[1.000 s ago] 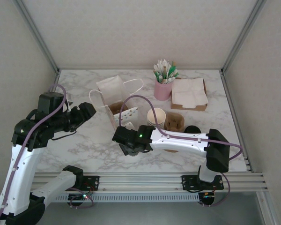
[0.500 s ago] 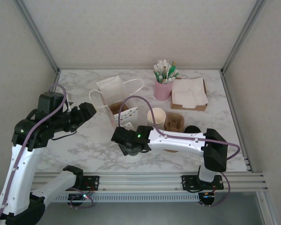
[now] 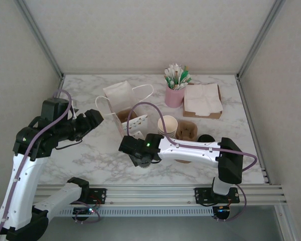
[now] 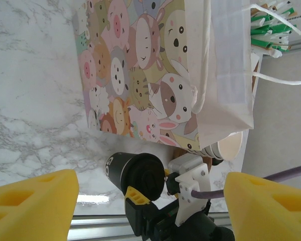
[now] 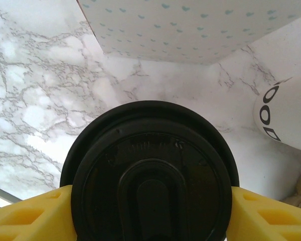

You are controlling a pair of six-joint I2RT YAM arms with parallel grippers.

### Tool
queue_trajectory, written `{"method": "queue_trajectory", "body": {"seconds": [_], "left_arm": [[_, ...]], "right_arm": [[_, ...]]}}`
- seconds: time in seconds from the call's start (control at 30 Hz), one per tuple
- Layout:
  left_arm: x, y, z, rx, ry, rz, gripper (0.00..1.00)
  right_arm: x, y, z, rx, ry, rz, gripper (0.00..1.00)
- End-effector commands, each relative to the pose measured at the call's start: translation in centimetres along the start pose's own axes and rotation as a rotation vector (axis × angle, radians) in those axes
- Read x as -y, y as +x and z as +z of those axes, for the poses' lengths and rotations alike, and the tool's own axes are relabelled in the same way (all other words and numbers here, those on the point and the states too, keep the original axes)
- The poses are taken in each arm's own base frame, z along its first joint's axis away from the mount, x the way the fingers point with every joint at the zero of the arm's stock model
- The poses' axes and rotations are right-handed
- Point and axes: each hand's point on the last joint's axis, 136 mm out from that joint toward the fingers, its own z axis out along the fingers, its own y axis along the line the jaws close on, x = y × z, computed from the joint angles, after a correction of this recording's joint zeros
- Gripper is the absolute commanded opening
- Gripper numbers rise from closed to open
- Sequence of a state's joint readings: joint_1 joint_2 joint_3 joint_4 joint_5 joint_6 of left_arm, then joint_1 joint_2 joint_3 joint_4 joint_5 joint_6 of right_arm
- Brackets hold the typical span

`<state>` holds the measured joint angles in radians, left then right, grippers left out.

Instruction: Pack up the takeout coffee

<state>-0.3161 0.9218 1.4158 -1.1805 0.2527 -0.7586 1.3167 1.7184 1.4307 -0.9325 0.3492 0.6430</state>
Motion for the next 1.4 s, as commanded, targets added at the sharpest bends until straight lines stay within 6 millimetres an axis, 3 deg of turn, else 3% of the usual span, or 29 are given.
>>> {"method": "queue_trajectory", "body": {"seconds": [0.0,0.23,0.4,0.63,0.83,0.97,1.1,1.2,1.37], "left_arm": [[0.8,-1.3,-1.4,0.056,0.005,0.029,0.77],[2.2,-5.2,-3.1,0.198,-0.051,0.092,0.80],[3.9,-8.5,-1.7,0.233,-0.080,0.101,0.81],[6.1,-13.8,3.8,0.183,-0.085,0.080,0.67],[4.2,-17.7,11.1,0.085,-0.159,0.039,0.65],[1.4,-20.0,14.8,0.045,-0.235,0.022,0.61],[-0.4,-21.3,17.9,0.006,-0.241,0.006,0.60],[-1.5,-21.2,20.1,-0.042,-0.247,-0.006,0.60],[-2.3,-19.3,25.1,-0.183,-0.183,-0.035,0.60]], "right_arm": [[0.8,-0.7,-4.4,0.066,0.000,0.012,0.68],[1.7,-0.8,-12.0,0.180,-0.057,0.019,0.66],[2.5,-2.2,-17.3,0.292,-0.129,0.056,0.65],[4.1,-5.9,-24.7,0.500,-0.213,0.090,0.64],[6.4,-9.9,-29.4,0.679,-0.165,0.101,0.62],[7.7,-12.8,-29.9,0.710,-0.149,0.102,0.62],[8.3,-15.3,-28.3,0.688,-0.134,0.083,0.62],[8.3,-16.8,-26.9,0.652,-0.139,0.077,0.61],[7.0,-18.3,-24.6,0.596,-0.146,0.036,0.62]]}}
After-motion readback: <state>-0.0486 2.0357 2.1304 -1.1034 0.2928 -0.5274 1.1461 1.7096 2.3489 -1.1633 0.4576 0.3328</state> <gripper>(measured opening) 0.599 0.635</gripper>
